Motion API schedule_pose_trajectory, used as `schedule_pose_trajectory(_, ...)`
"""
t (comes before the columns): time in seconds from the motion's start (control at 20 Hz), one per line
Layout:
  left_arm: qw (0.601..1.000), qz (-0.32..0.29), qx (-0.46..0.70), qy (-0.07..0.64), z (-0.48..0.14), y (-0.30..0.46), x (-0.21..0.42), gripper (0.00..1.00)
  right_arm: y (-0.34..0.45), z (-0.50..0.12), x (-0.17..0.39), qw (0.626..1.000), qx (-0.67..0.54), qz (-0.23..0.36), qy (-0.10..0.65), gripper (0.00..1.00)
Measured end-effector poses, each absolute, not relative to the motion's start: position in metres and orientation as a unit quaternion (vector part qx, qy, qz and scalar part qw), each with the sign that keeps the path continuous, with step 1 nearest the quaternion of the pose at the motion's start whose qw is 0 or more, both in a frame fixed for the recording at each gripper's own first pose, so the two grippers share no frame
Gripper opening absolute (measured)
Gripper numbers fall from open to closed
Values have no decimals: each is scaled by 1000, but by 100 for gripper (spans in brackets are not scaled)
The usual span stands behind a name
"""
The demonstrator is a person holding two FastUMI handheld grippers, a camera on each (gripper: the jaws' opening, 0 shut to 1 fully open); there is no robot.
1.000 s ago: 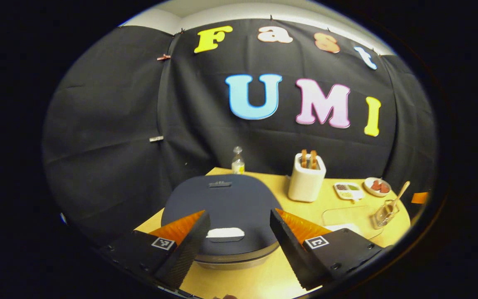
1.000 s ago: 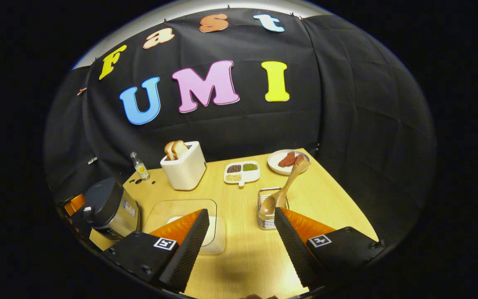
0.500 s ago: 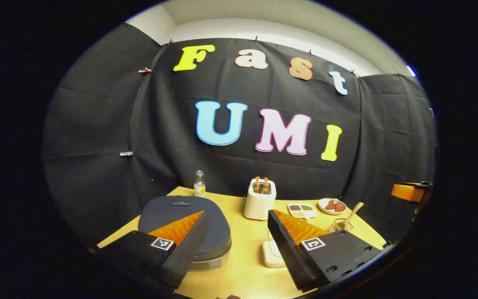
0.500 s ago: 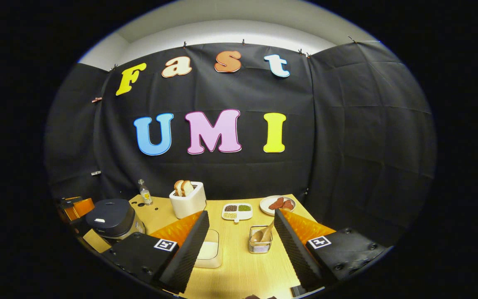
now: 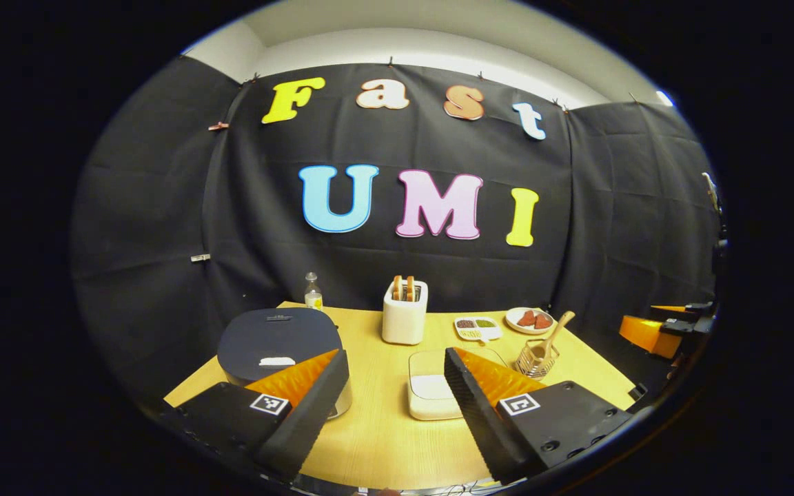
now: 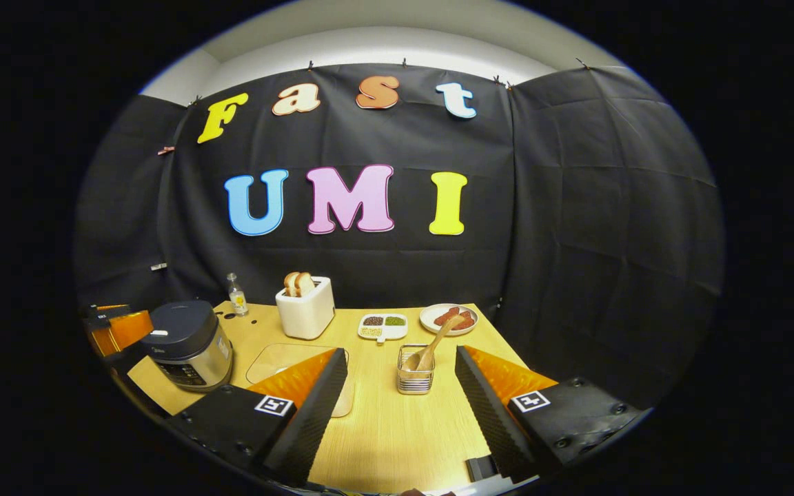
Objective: Close the left gripper, press the button to open the rice cooker; take a wooden spoon from the chopstick holder with the right hand, scoop a spoonful of rice and pour it into the rice cooker, then put the wooden spoon back into the chopstick holder.
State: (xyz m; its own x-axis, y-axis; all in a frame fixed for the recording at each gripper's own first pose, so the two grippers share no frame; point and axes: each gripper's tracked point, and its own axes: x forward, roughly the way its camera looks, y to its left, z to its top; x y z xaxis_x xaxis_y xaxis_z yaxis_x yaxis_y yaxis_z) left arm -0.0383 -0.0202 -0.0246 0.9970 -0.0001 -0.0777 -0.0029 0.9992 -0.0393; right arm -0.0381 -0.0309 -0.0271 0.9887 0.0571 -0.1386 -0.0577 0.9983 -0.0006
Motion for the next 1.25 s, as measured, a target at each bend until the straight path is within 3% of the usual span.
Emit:
schedule_pose_trajectory(0.3, 998, 50, -26, 8, -3, -16, -64, 95, -41, -7, -44, 997, 8, 64, 30, 98)
schedule_pose_trajectory(0.6, 996, 84, -21, -18, 10, 7, -69, 95, -44, -6, -37, 998, 15, 60, 25, 99)
schedule_pose_trajectory(0.75, 996, 82, -43, -15, 1, 11, -60, 92, -37, -9, -36, 998, 0, 54, 23, 99)
schedule_pose_trajectory(1.25, 997, 70, -32, -21, 3, 30, -39, 95, -6, -17, -32, 999, 4, 45, 29, 98)
